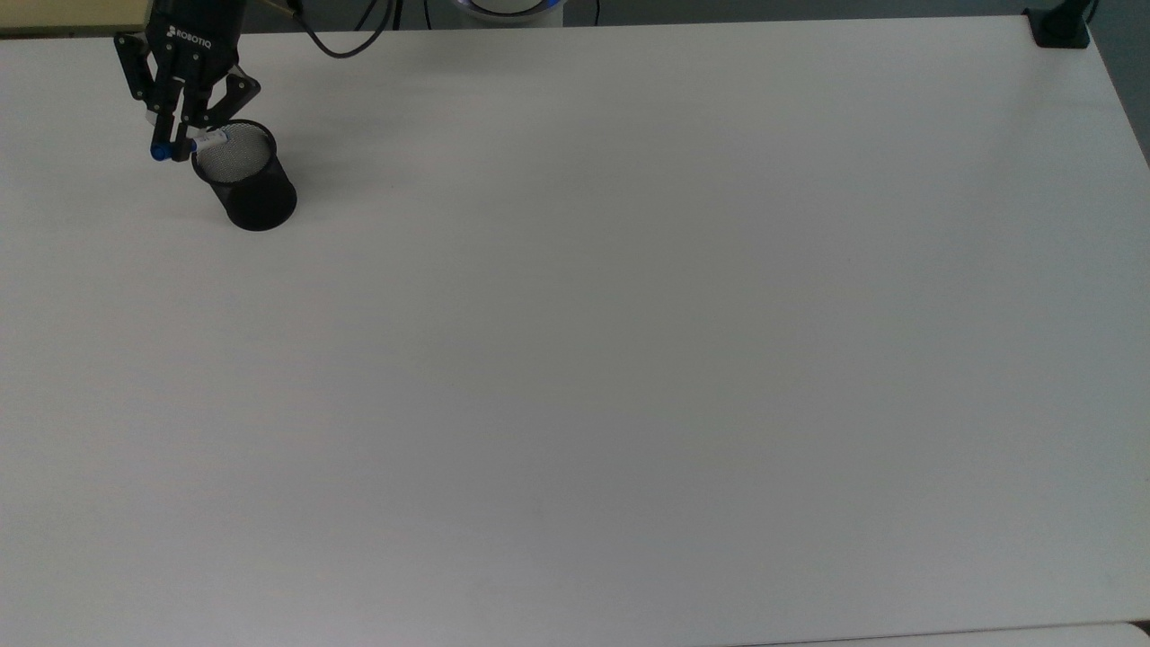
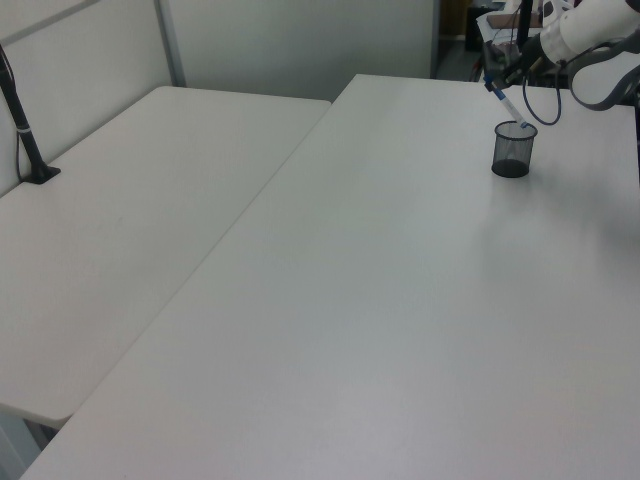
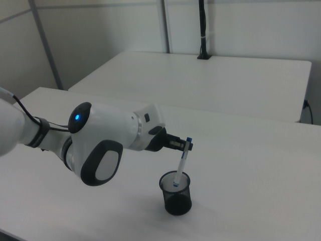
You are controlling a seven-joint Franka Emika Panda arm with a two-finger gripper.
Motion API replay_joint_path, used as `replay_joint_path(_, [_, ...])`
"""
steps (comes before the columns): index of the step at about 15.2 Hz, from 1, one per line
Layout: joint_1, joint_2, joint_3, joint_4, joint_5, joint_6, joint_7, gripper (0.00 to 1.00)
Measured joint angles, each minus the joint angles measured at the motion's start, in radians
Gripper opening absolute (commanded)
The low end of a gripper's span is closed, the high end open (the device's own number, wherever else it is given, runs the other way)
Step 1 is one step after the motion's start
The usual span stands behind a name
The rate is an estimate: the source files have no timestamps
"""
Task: Insert the marker
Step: 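Lower the marker cap-up into the mesh cup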
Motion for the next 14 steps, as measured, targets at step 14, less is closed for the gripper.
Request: replay_joint_path(14, [0.002, 0.043, 0.000, -0.033, -0.001, 0.003, -0.091, 0.26])
